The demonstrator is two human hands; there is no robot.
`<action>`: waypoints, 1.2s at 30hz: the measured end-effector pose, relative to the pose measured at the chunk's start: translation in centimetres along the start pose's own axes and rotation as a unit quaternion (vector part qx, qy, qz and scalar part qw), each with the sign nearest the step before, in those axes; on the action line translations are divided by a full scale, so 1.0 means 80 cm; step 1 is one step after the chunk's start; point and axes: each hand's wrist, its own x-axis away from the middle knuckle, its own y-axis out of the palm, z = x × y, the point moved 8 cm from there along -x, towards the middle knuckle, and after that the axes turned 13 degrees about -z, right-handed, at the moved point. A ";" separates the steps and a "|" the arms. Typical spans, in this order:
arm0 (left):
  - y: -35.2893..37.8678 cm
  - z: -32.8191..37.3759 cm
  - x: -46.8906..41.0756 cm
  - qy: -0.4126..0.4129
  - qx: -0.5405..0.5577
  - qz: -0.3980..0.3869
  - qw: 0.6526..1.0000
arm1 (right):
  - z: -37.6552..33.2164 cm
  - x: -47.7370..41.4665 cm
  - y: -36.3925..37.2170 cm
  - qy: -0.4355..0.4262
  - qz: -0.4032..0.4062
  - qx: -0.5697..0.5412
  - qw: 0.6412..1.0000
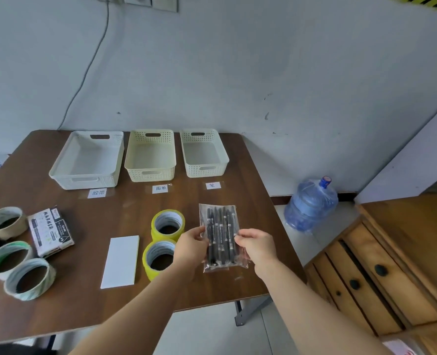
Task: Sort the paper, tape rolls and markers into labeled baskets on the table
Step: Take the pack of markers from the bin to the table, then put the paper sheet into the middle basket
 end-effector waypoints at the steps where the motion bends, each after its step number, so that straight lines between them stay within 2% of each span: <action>1: 0.000 -0.007 -0.007 -0.012 -0.007 -0.002 1.000 | 0.007 -0.009 0.003 0.010 -0.002 0.003 1.000; 14: 0.017 -0.056 -0.062 -0.120 -0.059 -0.031 0.991 | 0.070 -0.093 0.026 0.087 -0.050 0.085 0.991; 28: 0.030 -0.096 -0.088 -0.174 -0.117 -0.036 0.977 | 0.111 -0.119 0.031 0.136 -0.108 0.105 0.979; 32: 0.023 -0.076 -0.076 -0.165 -0.133 -0.002 0.977 | 0.095 -0.119 0.029 0.116 -0.093 0.129 0.980; 36: 0.016 -0.030 -0.061 -0.106 -0.094 0.043 0.989 | 0.043 -0.118 0.033 0.064 -0.080 0.108 0.989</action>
